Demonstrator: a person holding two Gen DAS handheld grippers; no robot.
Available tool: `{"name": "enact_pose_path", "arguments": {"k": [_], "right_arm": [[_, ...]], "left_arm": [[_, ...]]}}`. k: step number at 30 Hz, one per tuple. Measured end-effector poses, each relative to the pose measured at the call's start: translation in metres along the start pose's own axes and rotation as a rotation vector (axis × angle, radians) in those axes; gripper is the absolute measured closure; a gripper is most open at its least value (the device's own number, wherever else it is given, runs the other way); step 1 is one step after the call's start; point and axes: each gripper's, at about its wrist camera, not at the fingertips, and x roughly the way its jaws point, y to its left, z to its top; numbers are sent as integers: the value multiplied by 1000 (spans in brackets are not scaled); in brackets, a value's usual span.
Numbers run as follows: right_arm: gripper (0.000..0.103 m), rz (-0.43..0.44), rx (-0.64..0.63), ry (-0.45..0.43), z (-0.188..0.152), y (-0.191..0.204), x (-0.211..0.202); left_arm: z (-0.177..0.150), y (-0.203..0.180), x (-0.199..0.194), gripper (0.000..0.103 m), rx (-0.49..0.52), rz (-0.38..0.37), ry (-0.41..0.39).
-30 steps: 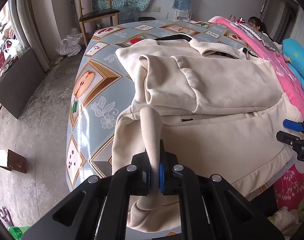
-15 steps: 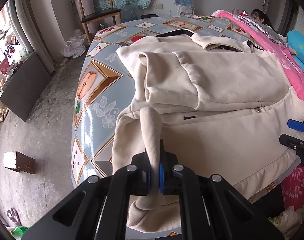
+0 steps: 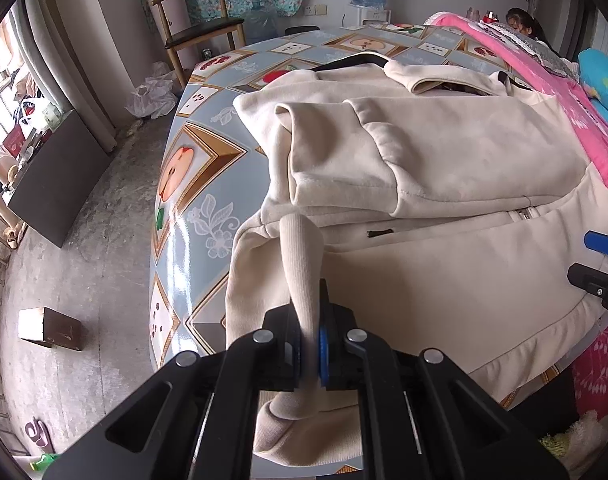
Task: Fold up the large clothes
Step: 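Hold the sleeve with the left tool while the right tool moves along the hem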
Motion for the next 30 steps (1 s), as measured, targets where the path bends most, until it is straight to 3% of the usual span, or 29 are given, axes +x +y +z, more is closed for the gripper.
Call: {"name": "enact_pose_path", "arguments": {"k": [17, 20, 25, 30], "right_arm": [[24, 34, 14, -10, 1, -5, -3], [24, 48, 53, -64, 4, -26, -20], [25, 37, 172, -140, 13, -98, -49], [34, 71, 251, -167, 22, -147, -51]], "left_arm": [[0, -2, 2, 96, 7, 16, 2], [-1, -3, 3, 96, 16, 32, 1], [-3, -7, 3, 96, 42, 63, -11], [-3, -7, 4, 96, 46, 67, -11]]}}
